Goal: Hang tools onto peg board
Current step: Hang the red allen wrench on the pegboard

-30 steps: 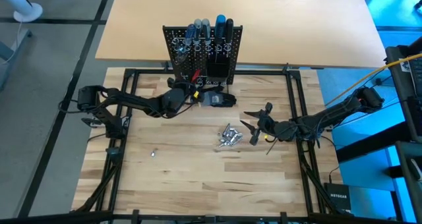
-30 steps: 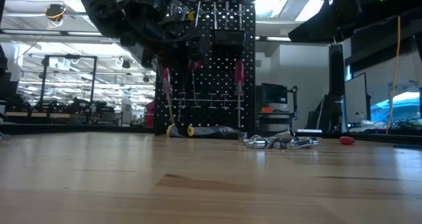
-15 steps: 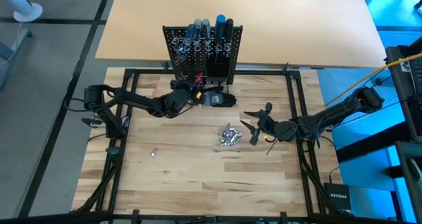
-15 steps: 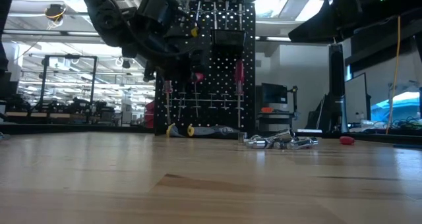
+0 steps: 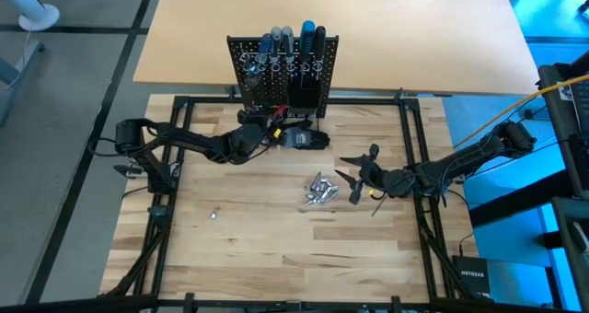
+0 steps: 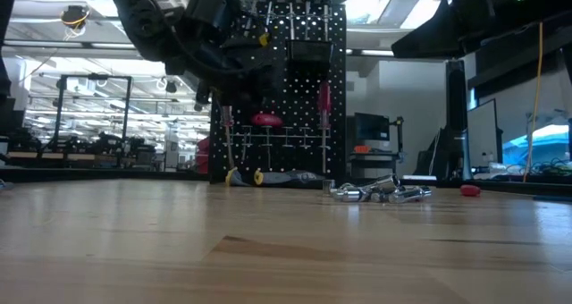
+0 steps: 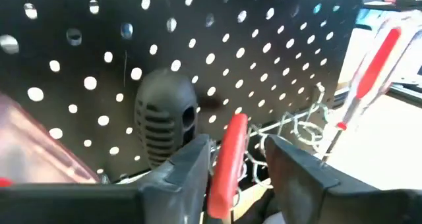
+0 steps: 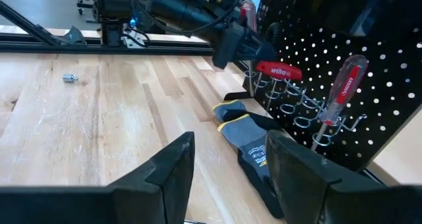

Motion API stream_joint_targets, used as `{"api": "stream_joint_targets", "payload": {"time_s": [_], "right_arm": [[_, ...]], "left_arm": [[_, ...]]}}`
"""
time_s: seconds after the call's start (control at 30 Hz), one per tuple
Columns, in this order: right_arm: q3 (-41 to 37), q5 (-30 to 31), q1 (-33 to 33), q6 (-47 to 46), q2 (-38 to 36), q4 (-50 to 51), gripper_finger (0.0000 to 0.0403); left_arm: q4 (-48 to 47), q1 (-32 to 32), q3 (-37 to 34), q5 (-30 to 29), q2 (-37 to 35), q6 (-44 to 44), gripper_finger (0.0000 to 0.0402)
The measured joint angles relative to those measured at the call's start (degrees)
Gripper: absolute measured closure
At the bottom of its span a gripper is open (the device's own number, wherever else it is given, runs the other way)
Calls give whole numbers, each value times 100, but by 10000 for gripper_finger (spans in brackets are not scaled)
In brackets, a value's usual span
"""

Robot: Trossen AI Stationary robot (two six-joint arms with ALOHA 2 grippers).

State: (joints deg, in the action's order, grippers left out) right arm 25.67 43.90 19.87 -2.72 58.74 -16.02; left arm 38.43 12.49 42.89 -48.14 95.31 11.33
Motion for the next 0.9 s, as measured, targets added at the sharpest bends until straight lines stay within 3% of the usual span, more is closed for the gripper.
{"api": "stream_joint_targets", "payload": {"time_s": [0.23, 0.43, 0.7, 0.9], "right_arm": [[0, 0, -1, -23, 0, 100, 216], [0, -33, 0, -116, 2, 128, 216], [0, -771, 0, -175, 2, 122, 216], [0, -1224, -1, -528, 2, 119, 216]], "left_arm": [[-131, -408, 0, 1, -549, -730, 234], [-709, -969, 2, 35, -1047, -808, 233], [-1793, -1765, 2, 666, -1565, -894, 233], [-1816, -1912, 2, 1157, -1866, -916, 233]]}}
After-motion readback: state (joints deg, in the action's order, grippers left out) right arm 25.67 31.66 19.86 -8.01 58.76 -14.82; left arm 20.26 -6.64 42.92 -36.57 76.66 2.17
